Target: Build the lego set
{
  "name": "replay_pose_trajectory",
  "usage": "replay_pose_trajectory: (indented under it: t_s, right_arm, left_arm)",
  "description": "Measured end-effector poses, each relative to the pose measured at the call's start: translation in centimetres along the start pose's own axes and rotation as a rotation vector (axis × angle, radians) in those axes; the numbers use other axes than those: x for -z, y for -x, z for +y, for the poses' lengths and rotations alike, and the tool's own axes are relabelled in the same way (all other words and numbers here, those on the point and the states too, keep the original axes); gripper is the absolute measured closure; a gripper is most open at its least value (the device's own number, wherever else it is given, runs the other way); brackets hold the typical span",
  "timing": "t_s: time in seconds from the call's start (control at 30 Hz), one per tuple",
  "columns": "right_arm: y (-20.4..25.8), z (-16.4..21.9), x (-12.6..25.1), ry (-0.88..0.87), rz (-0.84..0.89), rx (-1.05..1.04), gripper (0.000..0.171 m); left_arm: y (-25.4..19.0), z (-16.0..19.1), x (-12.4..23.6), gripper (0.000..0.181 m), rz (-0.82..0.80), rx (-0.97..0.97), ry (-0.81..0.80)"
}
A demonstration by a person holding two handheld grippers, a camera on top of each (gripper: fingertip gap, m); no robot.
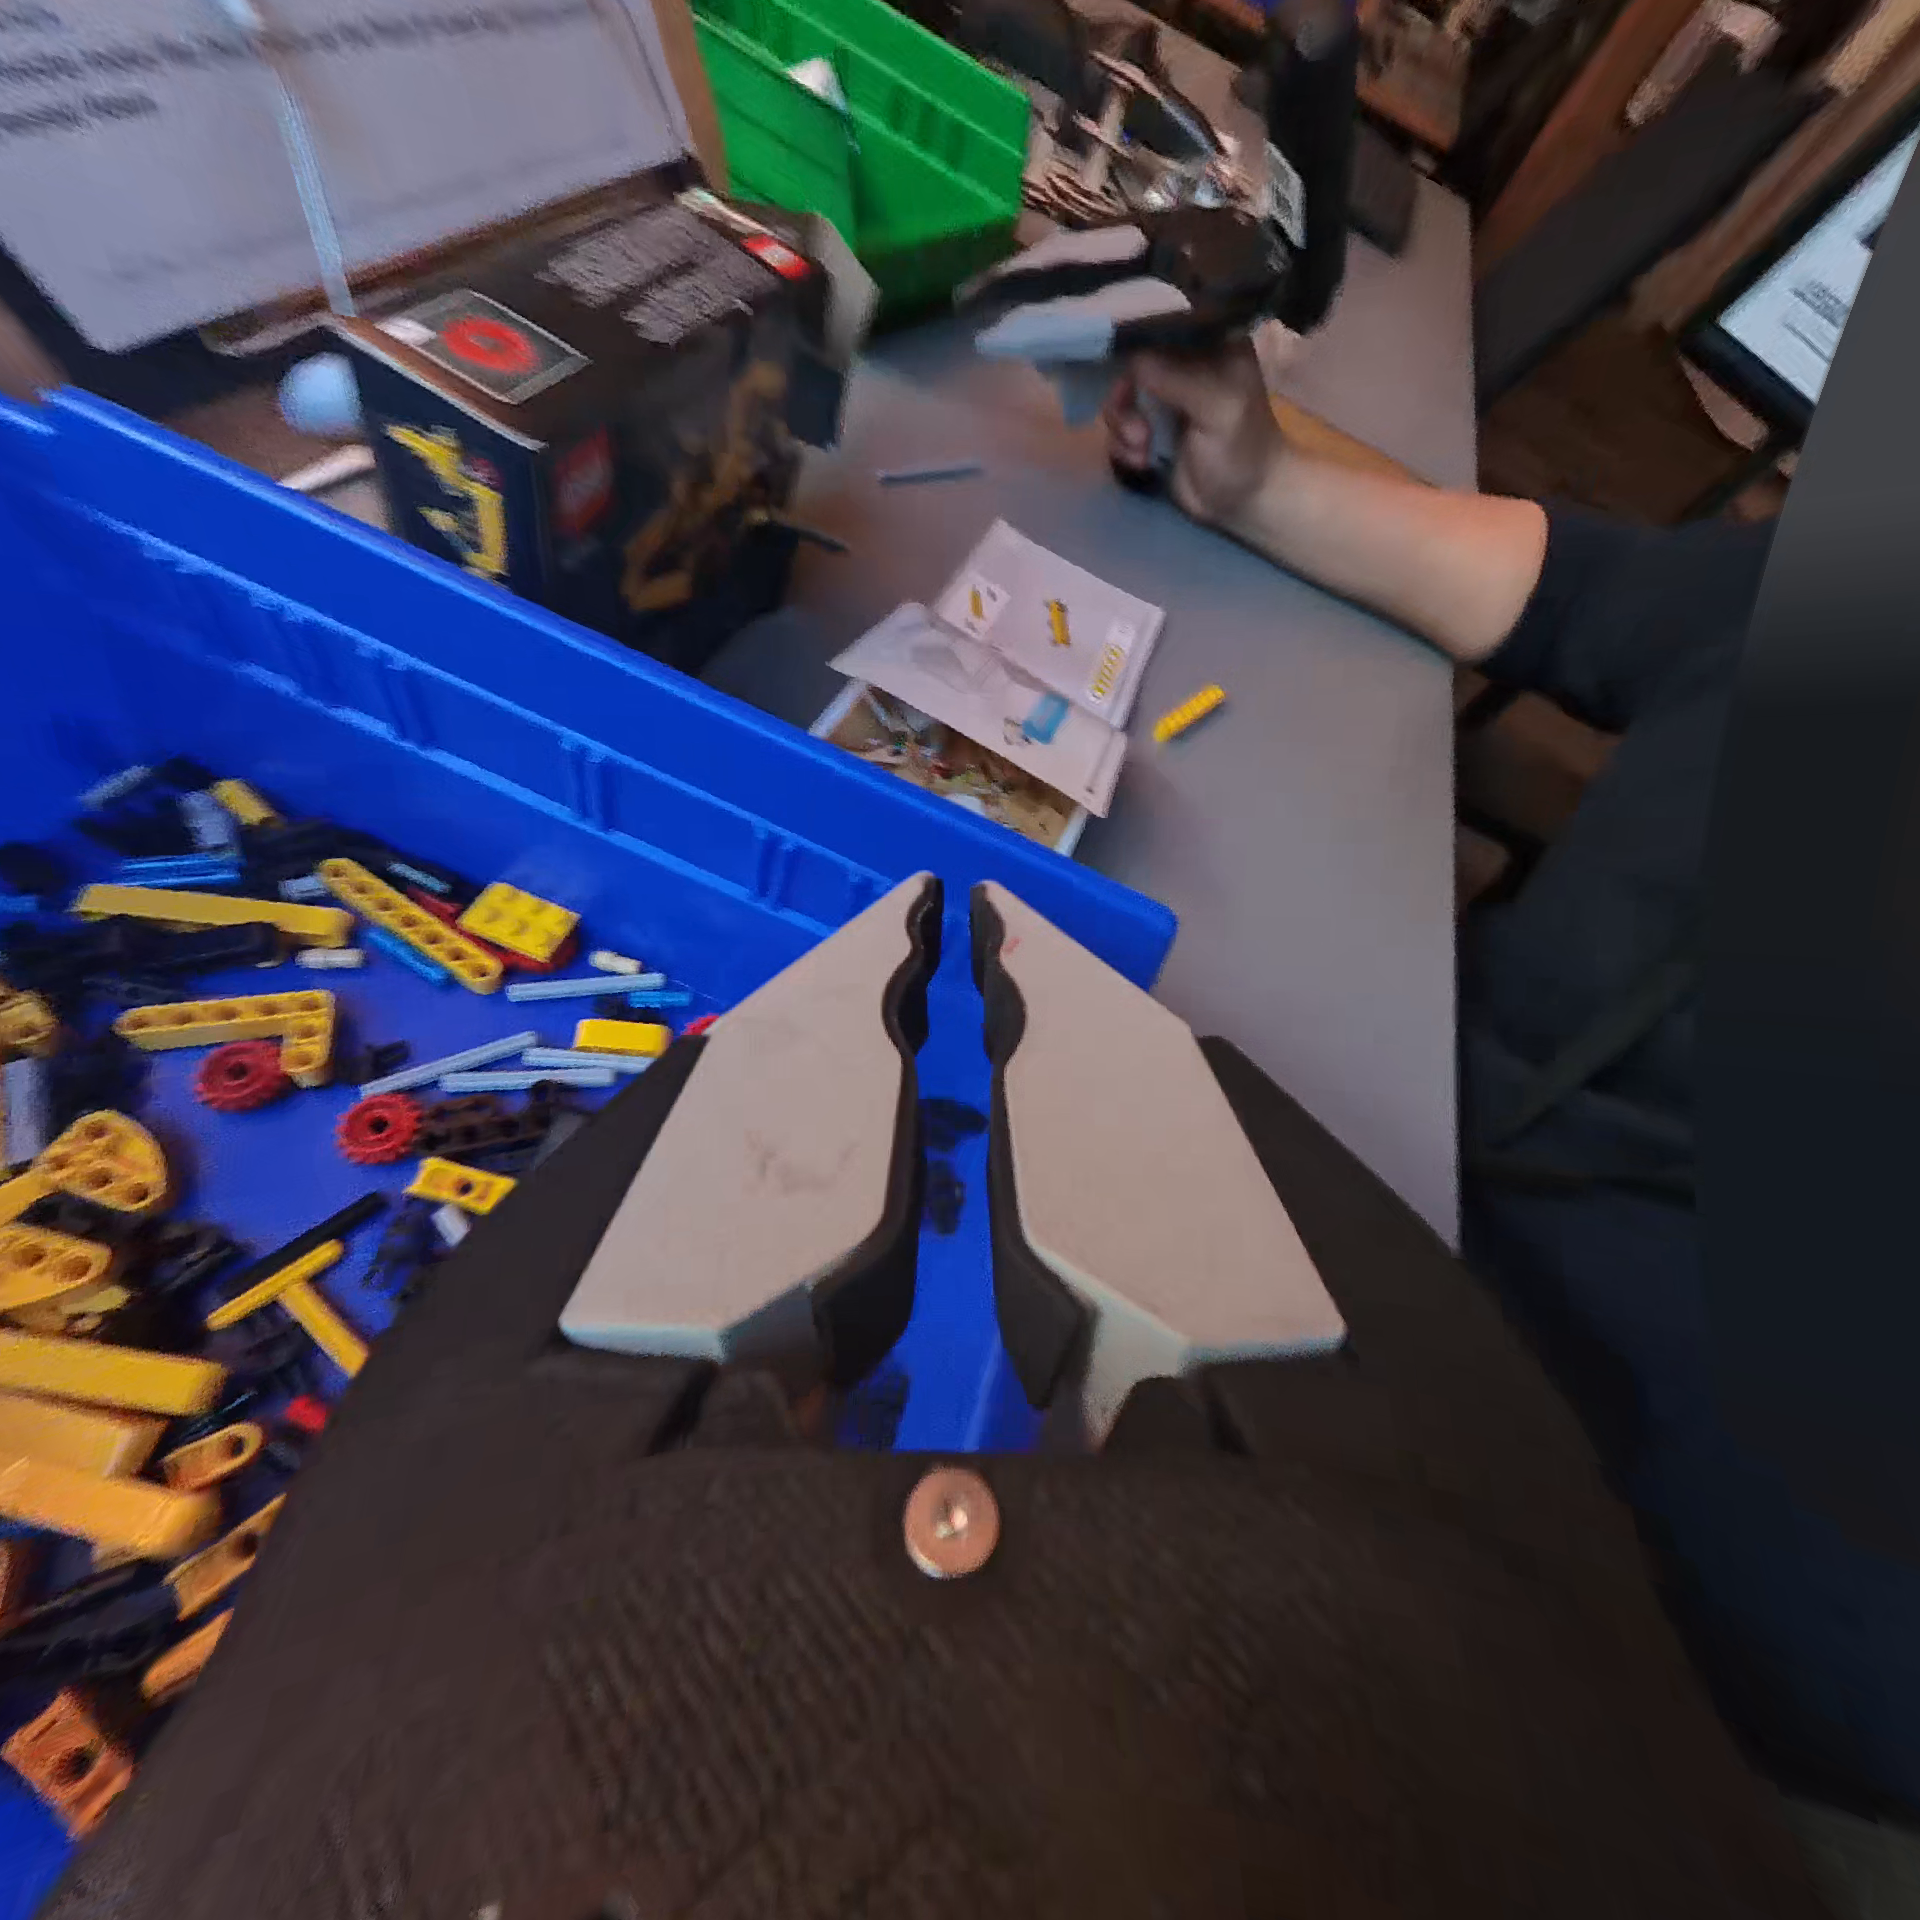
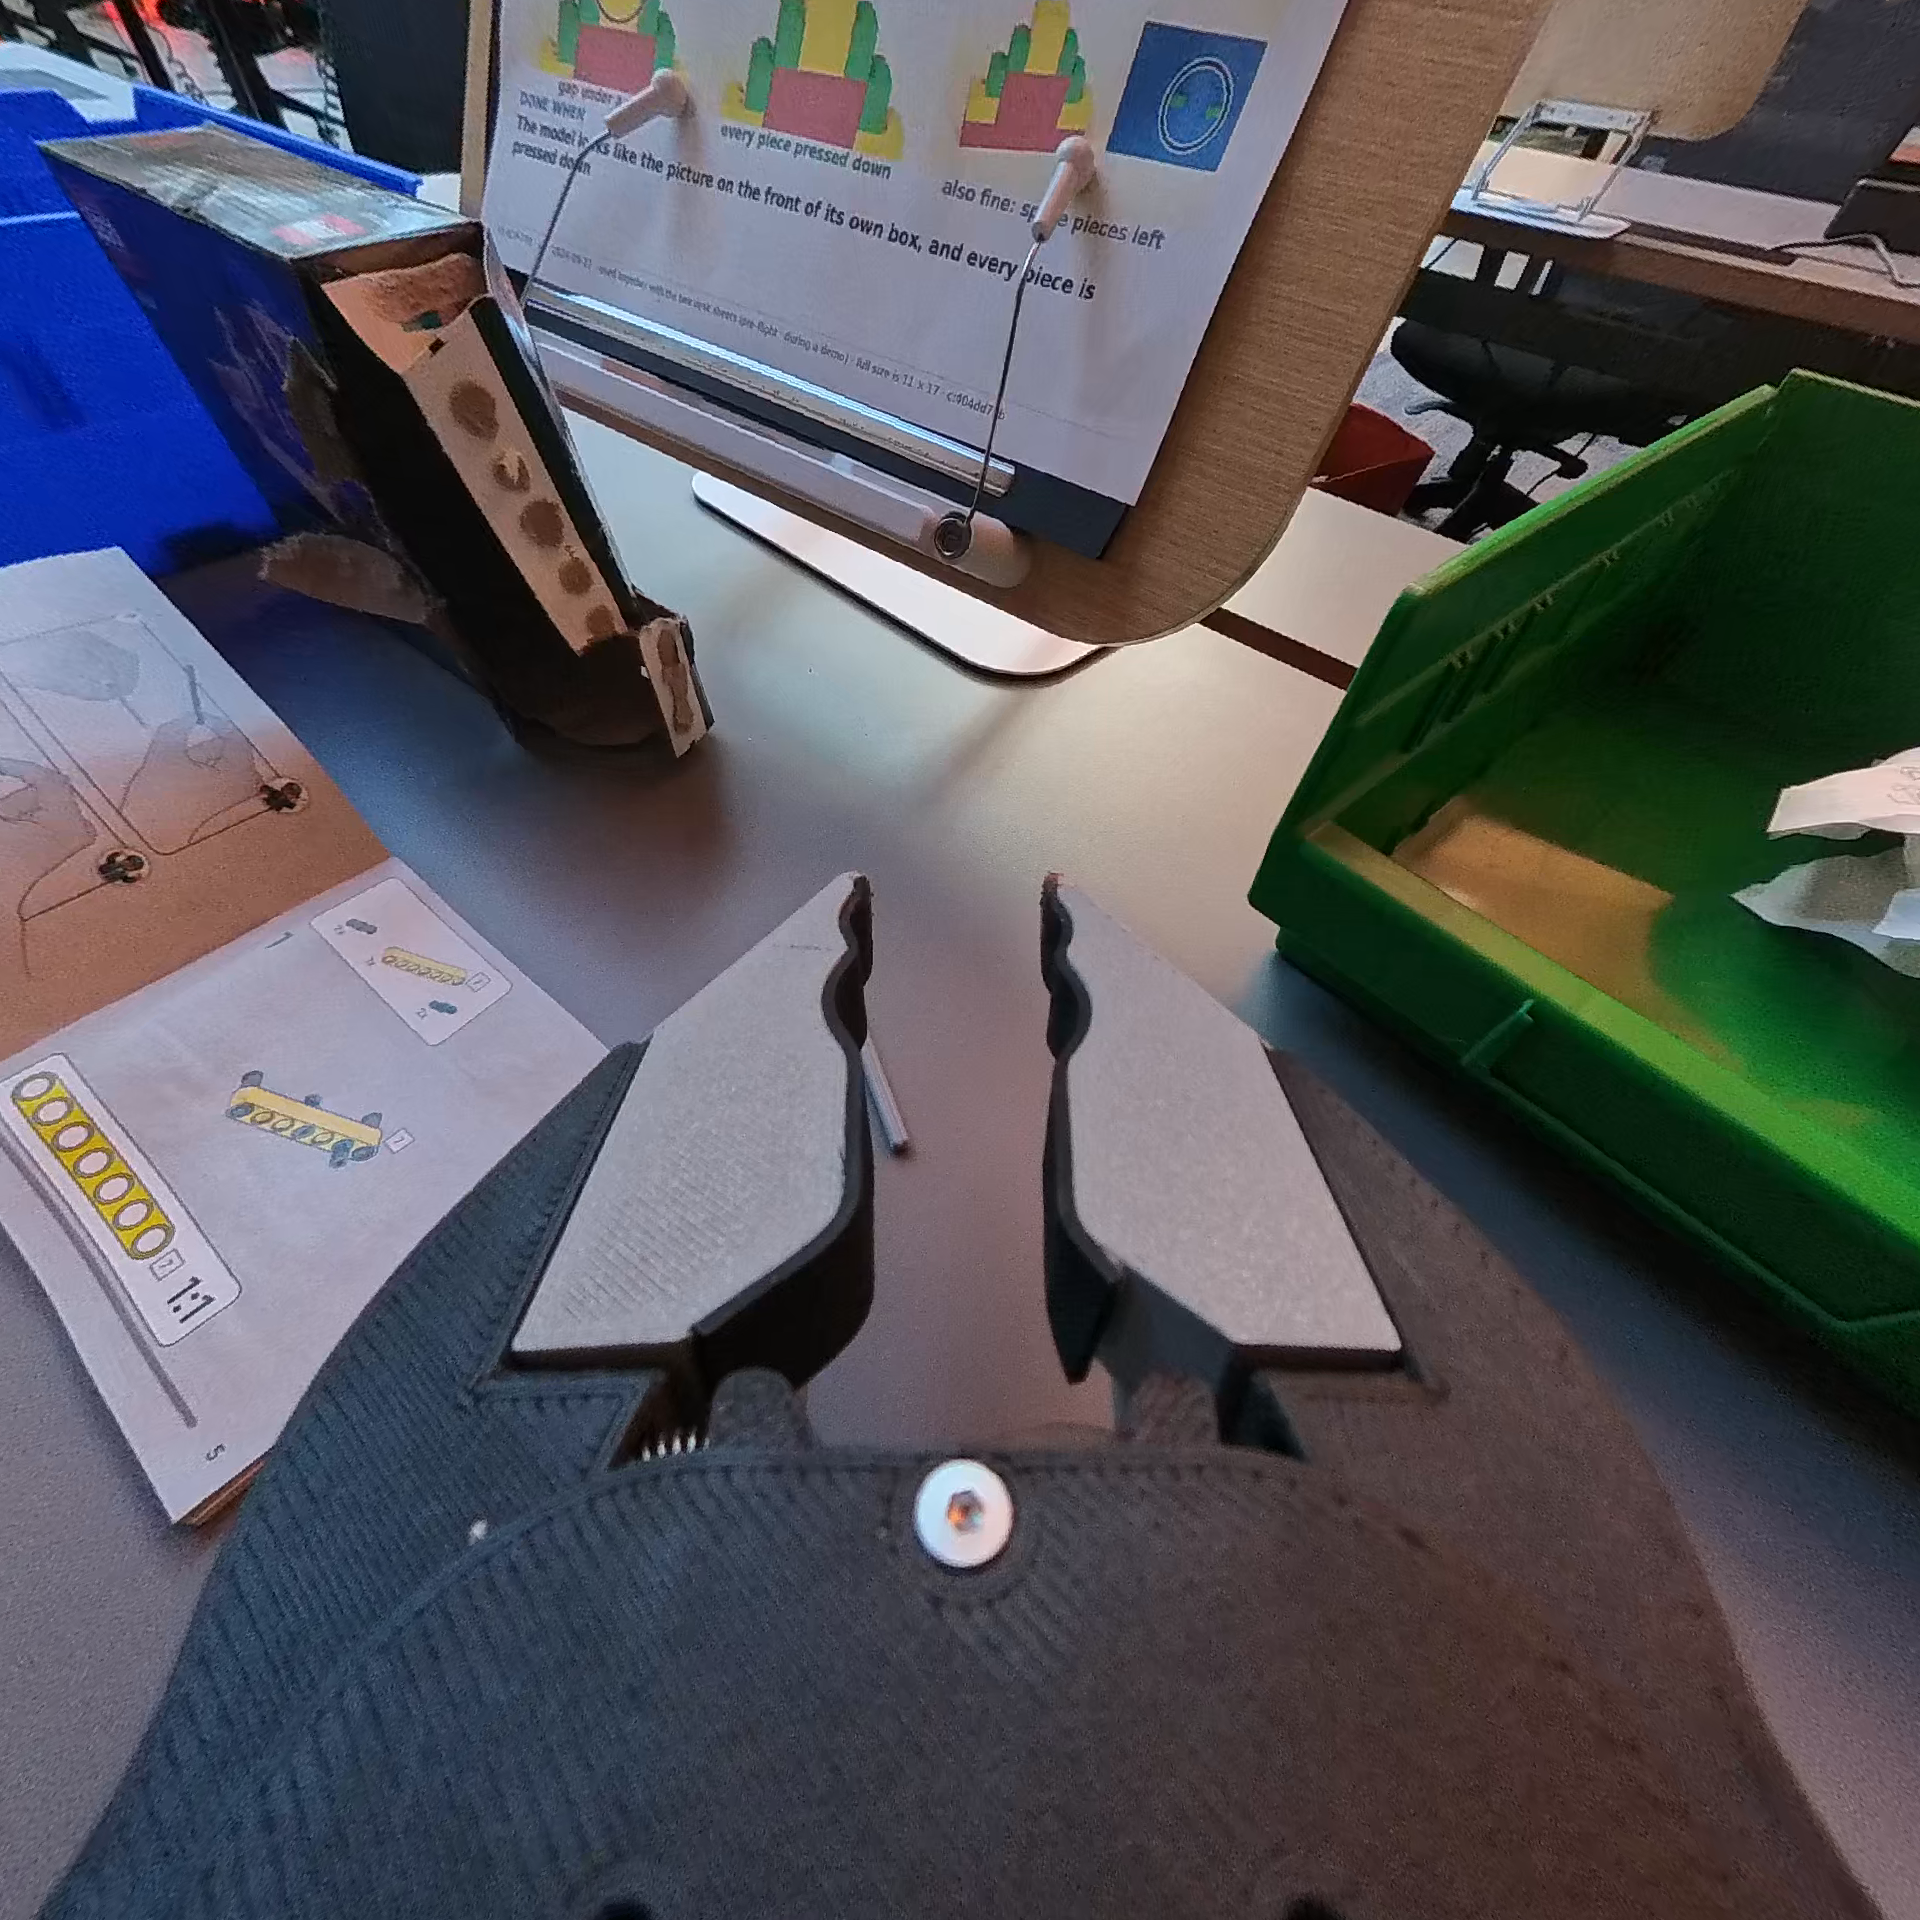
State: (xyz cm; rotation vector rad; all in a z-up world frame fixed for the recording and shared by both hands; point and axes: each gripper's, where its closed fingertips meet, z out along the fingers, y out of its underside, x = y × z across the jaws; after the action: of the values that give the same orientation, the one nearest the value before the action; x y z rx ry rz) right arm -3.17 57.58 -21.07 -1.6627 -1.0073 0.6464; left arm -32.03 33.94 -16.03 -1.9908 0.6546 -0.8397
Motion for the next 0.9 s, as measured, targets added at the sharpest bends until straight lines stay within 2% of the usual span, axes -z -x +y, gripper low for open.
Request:
replay_pose_trajectory:
  t_s: [0.13, 0.3, 0.6, 0.9]
  right_arm:
    - [0.0, 0.1, -0.1, 0.005, -0.002, 0.000, 0.142]
    - [0.0, 0.1, -0.1, 0.010, -0.001, 0.001, 0.142]
    - [0.3, 0.3, -0.4, 0.032, 0.006, 0.039, 0.142]
    - [0.8, 0.6, -0.6, 0.055, -0.021, 0.060, 0.142]
  left_arm:
    - [3.3, 0.0, 0.5, 0.174, -0.165, 0.038, -0.024]
    - [5.6, -1.0, 1.3, 0.157, -0.278, 0.086, -0.105]
    - [5.3, -1.6, 1.4, 0.165, -0.299, 0.029, -0.140]
    - [6.0, -1.2, 1.1, 0.167, -0.305, 0.058, -0.141]
